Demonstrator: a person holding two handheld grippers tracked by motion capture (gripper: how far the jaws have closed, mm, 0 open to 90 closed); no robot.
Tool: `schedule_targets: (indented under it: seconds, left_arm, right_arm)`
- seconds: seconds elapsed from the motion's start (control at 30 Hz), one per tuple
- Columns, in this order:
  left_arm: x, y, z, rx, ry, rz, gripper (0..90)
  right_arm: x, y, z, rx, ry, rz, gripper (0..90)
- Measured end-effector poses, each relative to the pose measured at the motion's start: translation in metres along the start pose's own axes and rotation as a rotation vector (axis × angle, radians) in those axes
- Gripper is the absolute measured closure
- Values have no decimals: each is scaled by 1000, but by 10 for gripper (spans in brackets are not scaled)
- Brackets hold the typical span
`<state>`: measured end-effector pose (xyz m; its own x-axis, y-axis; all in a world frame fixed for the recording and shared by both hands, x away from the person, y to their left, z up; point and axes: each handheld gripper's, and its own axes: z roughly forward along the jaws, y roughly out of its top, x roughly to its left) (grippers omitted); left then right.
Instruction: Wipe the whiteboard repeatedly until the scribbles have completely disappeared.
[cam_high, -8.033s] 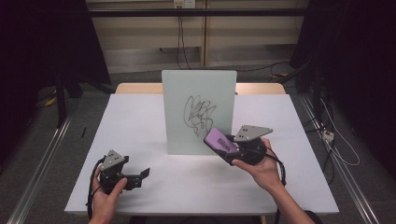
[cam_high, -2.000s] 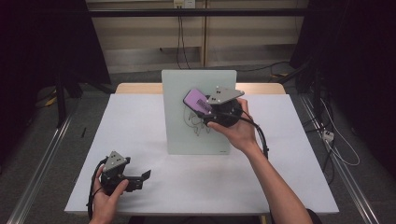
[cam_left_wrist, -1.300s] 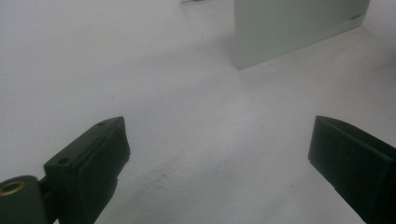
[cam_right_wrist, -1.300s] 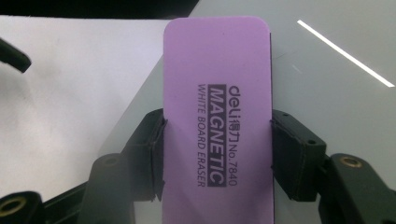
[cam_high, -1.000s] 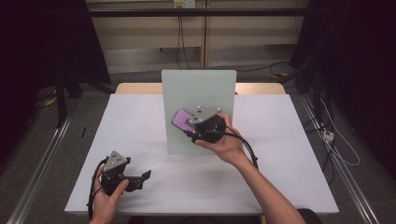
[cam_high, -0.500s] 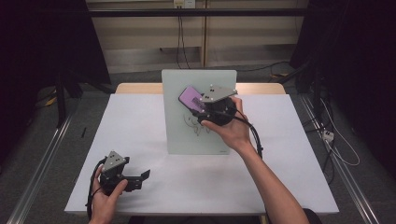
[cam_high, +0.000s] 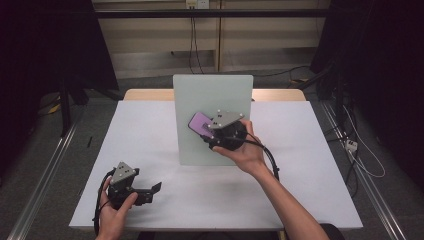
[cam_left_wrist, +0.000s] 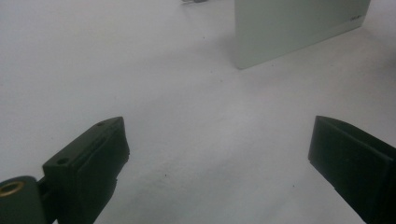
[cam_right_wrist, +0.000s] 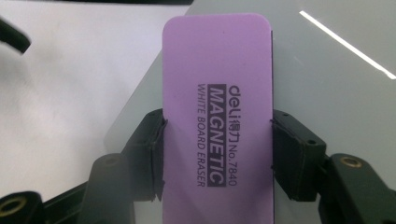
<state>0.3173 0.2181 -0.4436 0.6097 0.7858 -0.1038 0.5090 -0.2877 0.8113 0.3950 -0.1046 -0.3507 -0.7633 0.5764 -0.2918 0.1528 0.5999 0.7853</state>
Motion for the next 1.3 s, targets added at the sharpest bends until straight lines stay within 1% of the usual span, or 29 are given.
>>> schedule_targets:
  seconds: [0.23,0.33,0.37,0.4,0.5,0.57,0.63,0.77,0.93,1.03,1.07,1.1,1.17,1.3]
  left_arm:
    - [1,0,-1,3,1,3,49]
    - [0,0,0,2,0,1,49]
    - [0,0,0,1,-1,1,49]
    - [0,0,0,0,-1,0,49]
    - [1,0,-1,1,1,1,48]
    - [1,0,-1,1,2,-1,49]
    - [1,0,-1,0,2,-5,49]
    - [1,0,0,3,-2,2,49]
    - [1,0,0,2,-1,-1,49]
    - [1,0,0,2,-2,-1,49]
    - [1,0,0,3,-1,-1,49]
    - [1,0,0,3,-2,-1,49]
    - [1,0,0,4,-1,1,49]
    - [0,0,0,0,-1,0,49]
  right_arm:
    - [18,-16,14,48,54,-24,419]
    - [23,-21,17,67,67,-26,419]
    - [24,-23,18,66,66,-31,419]
    - [25,-23,18,67,66,-25,419]
    - [22,-23,17,62,75,-22,418]
    - [20,-22,14,56,62,-24,418]
    - [15,-21,9,43,51,-11,418]
    - [2,-19,-5,21,12,5,418]
    - [-18,-14,-25,-11,-44,27,418]
    - [-28,-14,-34,-31,-62,40,418]
    - [-29,-15,-36,-36,-64,46,418]
    - [-29,-17,-36,-36,-65,41,418]
    - [-26,-20,-35,-31,-68,36,418]
    - [-18,-31,-30,-13,-42,31,419]
